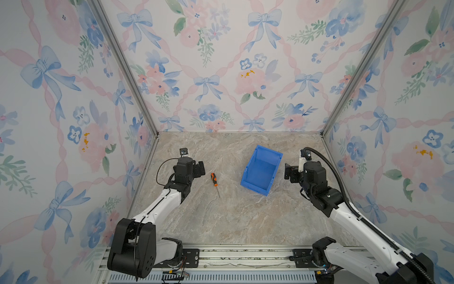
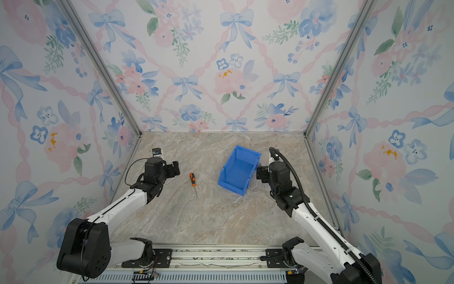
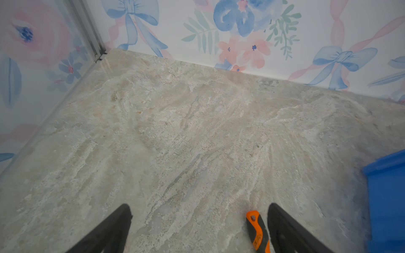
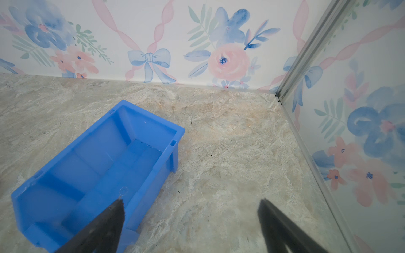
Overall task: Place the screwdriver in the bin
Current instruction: 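Move the left gripper over the orange-handled screwdriver while the right arm shifts slightly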
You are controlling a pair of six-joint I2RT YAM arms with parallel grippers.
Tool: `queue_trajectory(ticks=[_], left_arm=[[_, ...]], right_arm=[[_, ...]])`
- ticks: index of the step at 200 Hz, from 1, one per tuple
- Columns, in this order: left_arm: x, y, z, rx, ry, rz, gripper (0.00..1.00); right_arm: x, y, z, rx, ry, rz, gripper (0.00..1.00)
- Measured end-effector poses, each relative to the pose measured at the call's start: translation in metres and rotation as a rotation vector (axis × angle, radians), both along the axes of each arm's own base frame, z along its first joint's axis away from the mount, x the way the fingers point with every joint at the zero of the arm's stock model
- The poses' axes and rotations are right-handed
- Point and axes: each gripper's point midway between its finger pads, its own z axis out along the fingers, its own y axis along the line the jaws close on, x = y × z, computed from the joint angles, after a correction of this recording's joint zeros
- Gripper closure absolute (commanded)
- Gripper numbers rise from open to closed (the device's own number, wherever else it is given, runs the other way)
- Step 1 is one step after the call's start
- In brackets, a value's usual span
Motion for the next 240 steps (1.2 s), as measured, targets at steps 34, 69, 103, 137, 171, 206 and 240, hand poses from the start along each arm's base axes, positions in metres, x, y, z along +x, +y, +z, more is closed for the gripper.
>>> queue_trajectory(ticks=[34, 69, 103, 137, 171, 206, 240], left_arm=[[0.015, -0.022, 0.002, -0.093, 0.11, -0.009, 0.02], [0.004, -0.062, -0.015, -0.114, 0.221, -0.074, 0.03], [-0.017, -0.087, -0.025, -0.127, 0.3, -0.106, 0.02], [-0.025, -0.088, -0.034, -0.157, 0.351, -0.079, 0.03], [-0.034, -0.097, -0.056, -0.151, 0.428, -0.081, 0.03], [-0.038, -0.105, -0.073, -0.139, 0.474, -0.076, 0.04], [-0.036, -0.105, -0.098, -0.094, 0.525, -0.037, 0.14]], right_arm=[[-0.015, 0.006, -0.012, 0.028, 0.073, 0.045, 0.03], [-0.024, 0.021, -0.037, 0.025, 0.188, 0.13, 0.03], [-0.032, 0.036, -0.042, 0.038, 0.232, 0.211, 0.03], [-0.036, 0.042, -0.044, 0.042, 0.258, 0.248, 0.03], [-0.041, 0.048, -0.05, 0.035, 0.289, 0.295, 0.03], [-0.05, 0.056, -0.053, -0.01, 0.317, 0.362, 0.03], [-0.054, 0.057, -0.051, -0.002, 0.313, 0.374, 0.03]])
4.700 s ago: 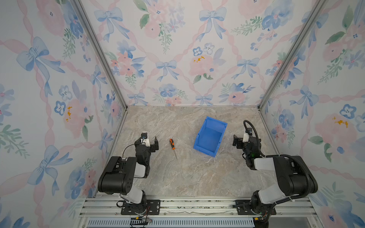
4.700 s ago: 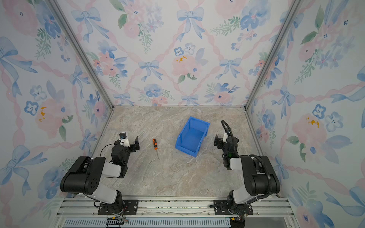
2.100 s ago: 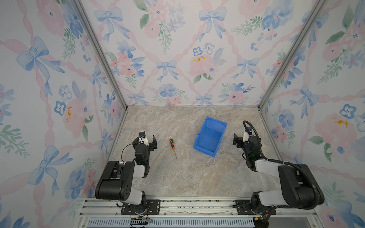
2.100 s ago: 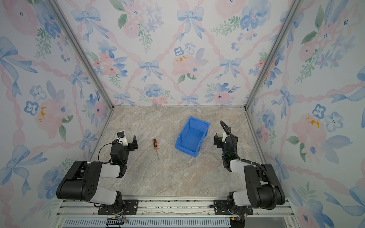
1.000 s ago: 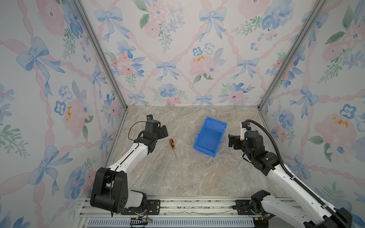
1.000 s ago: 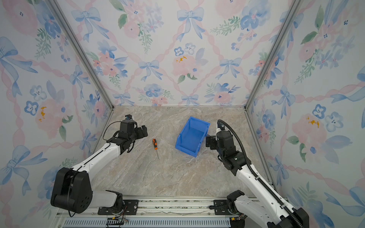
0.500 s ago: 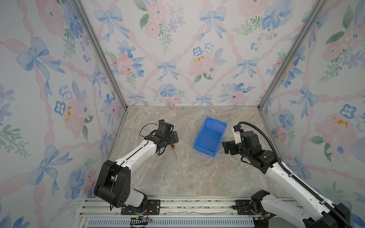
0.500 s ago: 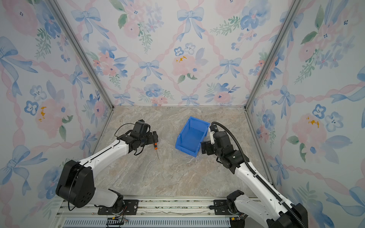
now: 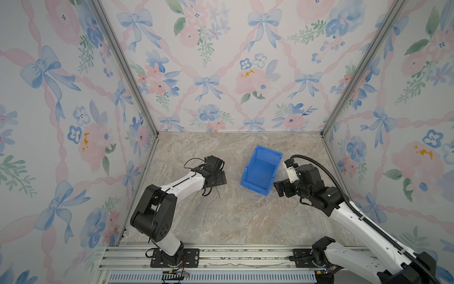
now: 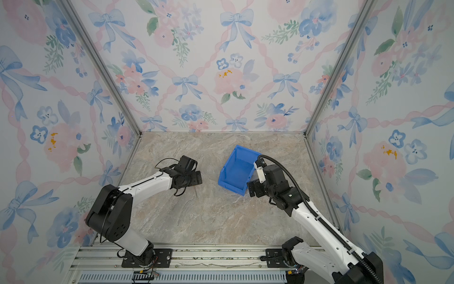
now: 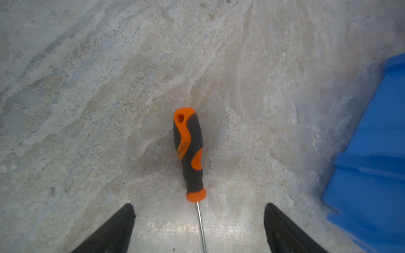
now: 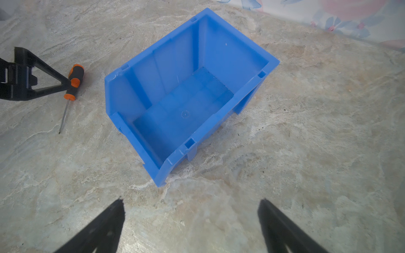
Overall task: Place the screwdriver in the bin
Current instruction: 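Move the left gripper over the orange-handled screwdriver while the right arm shifts slightly, then lower the left gripper and close it on the screwdriver handle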
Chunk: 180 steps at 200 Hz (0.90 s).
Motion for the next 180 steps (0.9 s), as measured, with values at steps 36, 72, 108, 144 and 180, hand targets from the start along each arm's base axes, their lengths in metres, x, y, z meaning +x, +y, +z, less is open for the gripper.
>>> queue_trajectory(ticks=[36, 72, 108, 144, 180], left_arm=[[0.001, 0.011, -0.016, 0.07, 0.029, 0.038, 0.19], [0.012, 0.01, -0.022, 0.097, 0.029, 0.051, 0.22], [0.019, 0.007, -0.029, 0.102, 0.039, 0.064, 0.29], [0.028, 0.004, -0.038, 0.112, 0.051, 0.075, 0.44], [0.029, 0.005, -0.038, 0.111, 0.047, 0.089, 0.57]], right_arm=[[-0.004, 0.0, 0.002, 0.019, -0.007, 0.0, 0.03], [-0.007, -0.002, 0.007, 0.029, -0.025, -0.001, 0.03], [-0.009, -0.003, 0.004, 0.03, -0.02, -0.003, 0.03], [-0.009, -0.004, 0.006, 0.032, -0.028, -0.006, 0.03], [-0.01, -0.006, 0.012, 0.039, -0.047, -0.009, 0.03]])
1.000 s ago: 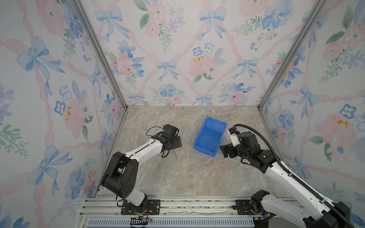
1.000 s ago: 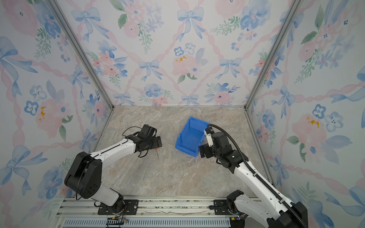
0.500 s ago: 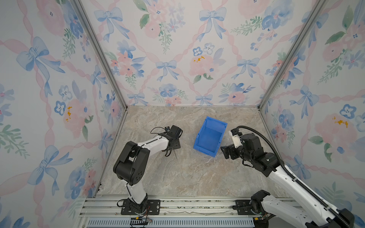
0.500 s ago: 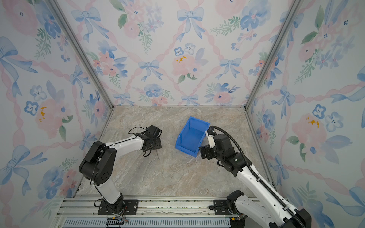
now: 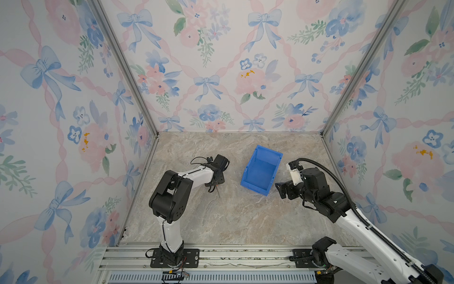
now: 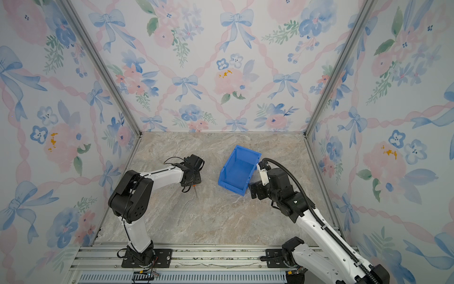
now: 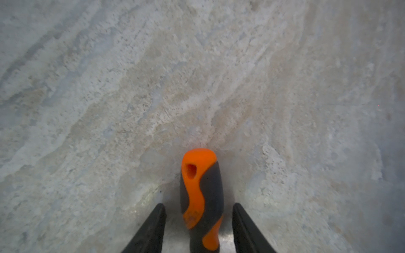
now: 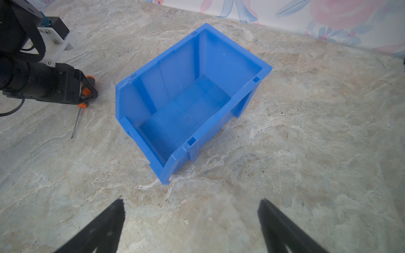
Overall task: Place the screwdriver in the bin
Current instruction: 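Lower the left gripper and close it on the screwdriver handle, then lift the screwdriver with the left gripper and carry it over the blue bin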
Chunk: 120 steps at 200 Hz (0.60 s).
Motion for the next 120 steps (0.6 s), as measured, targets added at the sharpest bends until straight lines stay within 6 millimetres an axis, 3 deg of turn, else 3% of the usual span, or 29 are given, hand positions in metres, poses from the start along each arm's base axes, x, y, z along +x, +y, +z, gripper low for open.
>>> queue_trajectory(ticks=[59, 80, 97, 120], left_arm=[[0.0011, 0.0014, -0.0005, 0.006, -0.005, 0.012, 0.79], [0.0009, 0.0004, -0.0001, 0.007, -0.007, 0.013, 0.95], [0.0007, 0.0001, -0.0001, 0.01, -0.006, 0.008, 1.0], [0.0002, -0.0018, 0.0007, 0.011, -0.008, -0.001, 1.0]], right_arm=[[-0.0004, -0.0017, 0.0031, 0.004, -0.01, -0.009, 0.03], [-0.001, -0.0028, 0.0046, 0.007, -0.015, -0.014, 0.03], [-0.0009, -0.004, 0.0051, 0.01, -0.016, -0.023, 0.03], [-0.0021, -0.004, 0.005, 0.02, -0.016, -0.025, 0.03]])
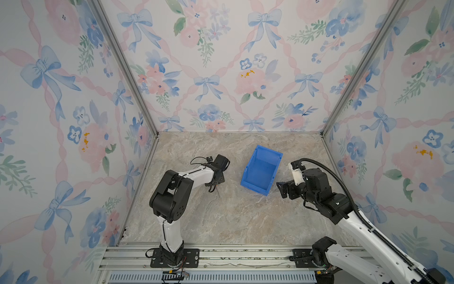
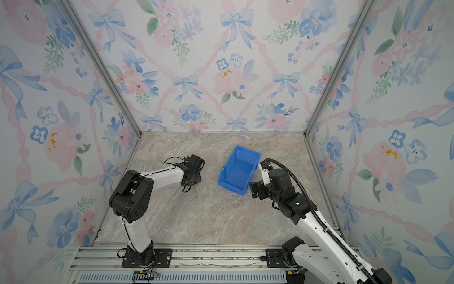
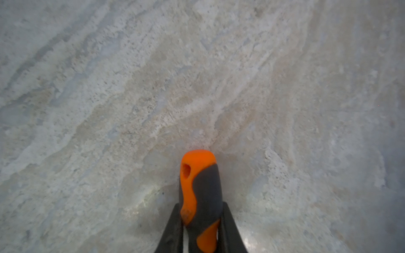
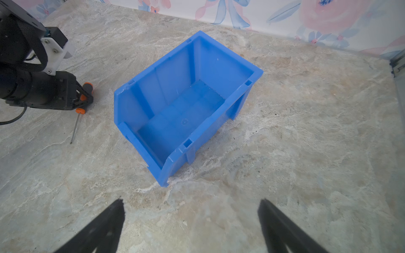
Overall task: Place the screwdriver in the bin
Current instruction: 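Lift the screwdriver with the left gripper and carry it over the blue bin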
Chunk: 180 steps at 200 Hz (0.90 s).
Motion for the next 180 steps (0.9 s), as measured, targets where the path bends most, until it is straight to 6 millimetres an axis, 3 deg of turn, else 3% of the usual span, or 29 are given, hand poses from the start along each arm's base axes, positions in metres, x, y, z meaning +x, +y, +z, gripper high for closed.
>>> queue_trajectory(ticks=[28, 53, 95, 131, 162, 180], left_arm=[[-0.003, -0.012, 0.009, -0.004, -0.017, -0.047, 1.0], [-0.006, -0.032, 0.041, -0.029, -0.089, -0.115, 1.0], [-0.026, -0.097, 0.11, -0.073, -0.248, -0.308, 1.0], [-0.044, -0.141, 0.145, -0.09, -0.325, -0.448, 1.0], [-0.036, -0.176, 0.182, -0.108, -0.402, -0.525, 1.0], [-0.025, -0.195, 0.191, -0.113, -0.428, -0.547, 1.0]], right_arm=[[-0.007, 0.001, 0.001, 0.043, -0.017, 0.008, 0.03], [-0.006, -0.003, 0.0, 0.057, -0.01, -0.013, 0.03], [0.004, -0.023, -0.009, 0.084, 0.04, -0.102, 0.03], [0.004, -0.03, -0.002, 0.126, 0.026, -0.129, 0.03], [0.003, -0.031, -0.006, 0.138, 0.043, -0.137, 0.03], [0.003, -0.03, -0.006, 0.143, 0.048, -0.135, 0.03]])
